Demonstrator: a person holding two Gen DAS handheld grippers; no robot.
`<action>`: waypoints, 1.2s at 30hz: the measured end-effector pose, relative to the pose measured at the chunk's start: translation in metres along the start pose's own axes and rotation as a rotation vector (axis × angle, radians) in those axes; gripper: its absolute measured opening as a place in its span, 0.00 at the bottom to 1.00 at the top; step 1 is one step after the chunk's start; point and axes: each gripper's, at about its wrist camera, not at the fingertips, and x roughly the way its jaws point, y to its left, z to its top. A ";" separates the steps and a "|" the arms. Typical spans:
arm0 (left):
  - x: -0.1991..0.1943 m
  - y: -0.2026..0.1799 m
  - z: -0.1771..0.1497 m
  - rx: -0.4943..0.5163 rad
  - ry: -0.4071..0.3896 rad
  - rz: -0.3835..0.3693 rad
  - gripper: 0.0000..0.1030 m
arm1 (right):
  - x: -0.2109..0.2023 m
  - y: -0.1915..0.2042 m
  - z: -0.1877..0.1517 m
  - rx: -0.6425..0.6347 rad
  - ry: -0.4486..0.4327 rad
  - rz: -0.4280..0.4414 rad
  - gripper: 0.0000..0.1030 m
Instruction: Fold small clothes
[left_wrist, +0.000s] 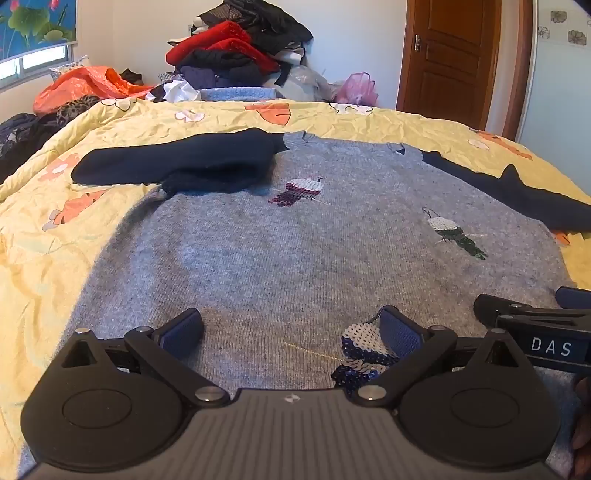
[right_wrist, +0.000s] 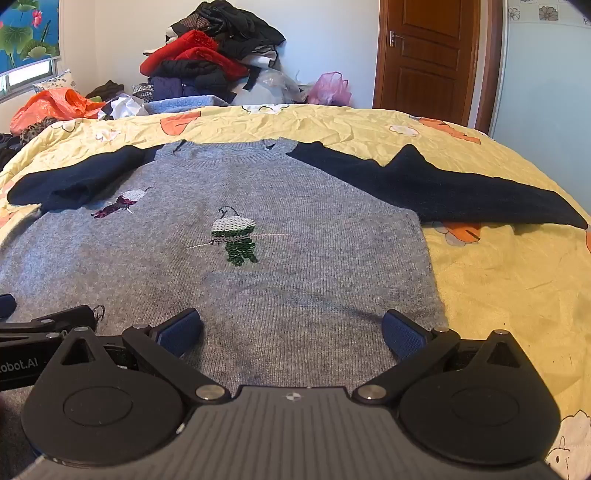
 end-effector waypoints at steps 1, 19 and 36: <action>0.000 -0.001 0.000 0.018 0.003 0.014 1.00 | 0.000 0.000 0.000 -0.001 0.000 -0.001 1.00; 0.000 -0.005 0.000 0.014 0.005 0.028 1.00 | 0.000 0.000 0.000 -0.003 0.001 -0.002 1.00; 0.006 -0.006 0.003 0.002 0.018 0.059 1.00 | 0.000 0.000 0.000 -0.003 0.000 -0.002 1.00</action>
